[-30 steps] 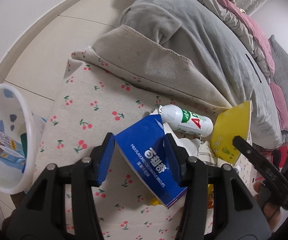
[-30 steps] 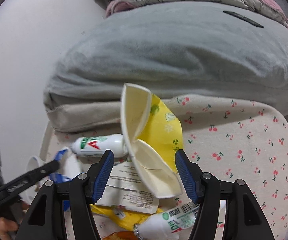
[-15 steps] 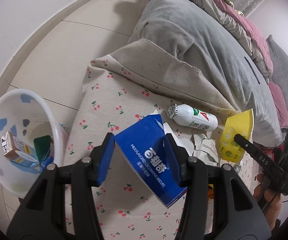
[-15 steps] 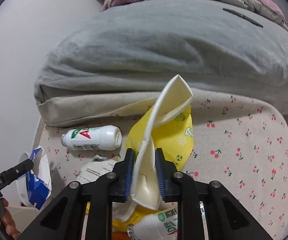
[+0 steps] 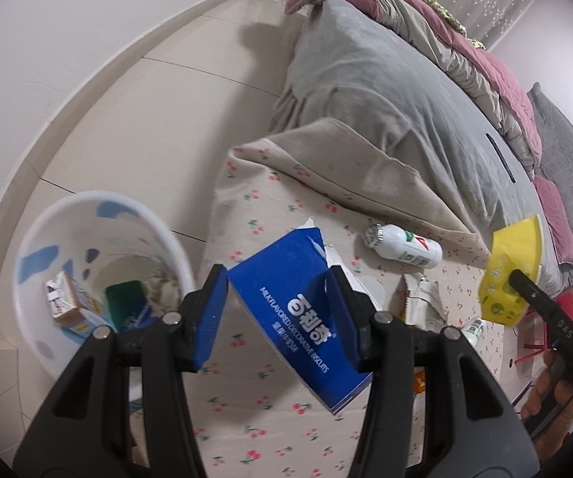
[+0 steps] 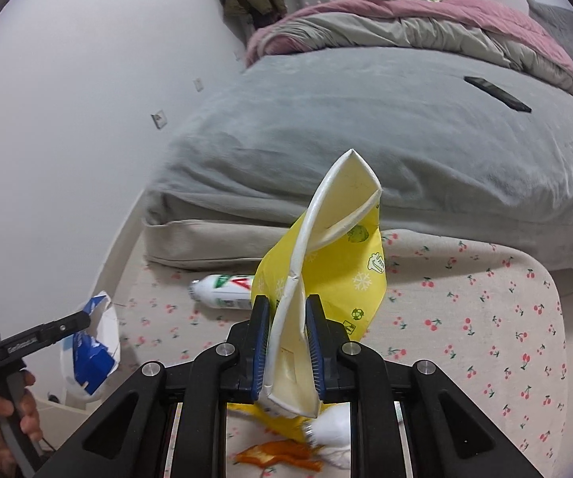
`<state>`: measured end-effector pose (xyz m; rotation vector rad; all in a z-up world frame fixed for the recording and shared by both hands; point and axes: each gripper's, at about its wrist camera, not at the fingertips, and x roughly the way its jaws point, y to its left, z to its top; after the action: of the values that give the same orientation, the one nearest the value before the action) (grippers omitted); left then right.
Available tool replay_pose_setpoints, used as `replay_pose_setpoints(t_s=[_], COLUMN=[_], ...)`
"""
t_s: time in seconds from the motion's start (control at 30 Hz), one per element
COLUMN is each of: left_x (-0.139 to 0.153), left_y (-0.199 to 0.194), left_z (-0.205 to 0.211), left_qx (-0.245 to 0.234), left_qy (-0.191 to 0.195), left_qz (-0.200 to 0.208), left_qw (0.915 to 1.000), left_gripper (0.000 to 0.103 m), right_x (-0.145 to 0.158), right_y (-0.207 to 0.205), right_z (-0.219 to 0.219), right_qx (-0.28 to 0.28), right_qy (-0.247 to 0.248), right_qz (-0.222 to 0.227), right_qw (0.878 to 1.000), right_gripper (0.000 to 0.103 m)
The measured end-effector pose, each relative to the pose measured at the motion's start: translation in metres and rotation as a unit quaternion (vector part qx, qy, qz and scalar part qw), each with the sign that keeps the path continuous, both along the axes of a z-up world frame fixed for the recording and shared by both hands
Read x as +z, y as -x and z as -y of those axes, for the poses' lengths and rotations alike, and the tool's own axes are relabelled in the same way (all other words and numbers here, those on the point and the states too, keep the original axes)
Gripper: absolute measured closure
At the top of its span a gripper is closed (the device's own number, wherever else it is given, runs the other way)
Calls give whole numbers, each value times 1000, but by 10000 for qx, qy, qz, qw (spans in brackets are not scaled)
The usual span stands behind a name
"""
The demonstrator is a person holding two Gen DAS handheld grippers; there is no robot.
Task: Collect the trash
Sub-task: 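Lift the blue box and yellow cup and carry both toward the white bin, then lower both tools over the bin and open them to drop box and cup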
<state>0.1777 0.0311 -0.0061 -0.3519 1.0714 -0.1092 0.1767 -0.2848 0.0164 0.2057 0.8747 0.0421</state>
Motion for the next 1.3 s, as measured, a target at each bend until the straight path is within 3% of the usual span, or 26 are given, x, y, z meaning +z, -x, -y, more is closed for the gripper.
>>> replay_pose_setpoints(t_s=[0.43,0.83,0.87,0.9,0.97,1.3], left_x=[-1,-16,-14,-13,-11,-13], left_y=[18,13,13,13,15,36], left_z=[-66,-104,-104,-105,-107,-141], left_qx=[463,912,904,919,944,888], left_qy=[-436,-972,-1071,-1197,-1309,-1384], left_qz=[132,-56,-31,-10,81,-21], left_qw=[9979,9911,9901,9885,9869,9864], left_gripper=[50,49,42,29,20,13], right_x=[3,-8,-8,-8,-10,-21], right_y=[5,-6,-6,-5,-5,-8], right_z=[-82,-140,-142,-146,-152,-196], right_qx=[803,1265,1291,1333,1404,1861], right_qy=[178,81,74,72,62,41], right_qz=[104,71,73,72,63,-74], right_qw=[9966,9919,9916,9910,9901,9825], right_gripper=[84,84,84,84,84,84])
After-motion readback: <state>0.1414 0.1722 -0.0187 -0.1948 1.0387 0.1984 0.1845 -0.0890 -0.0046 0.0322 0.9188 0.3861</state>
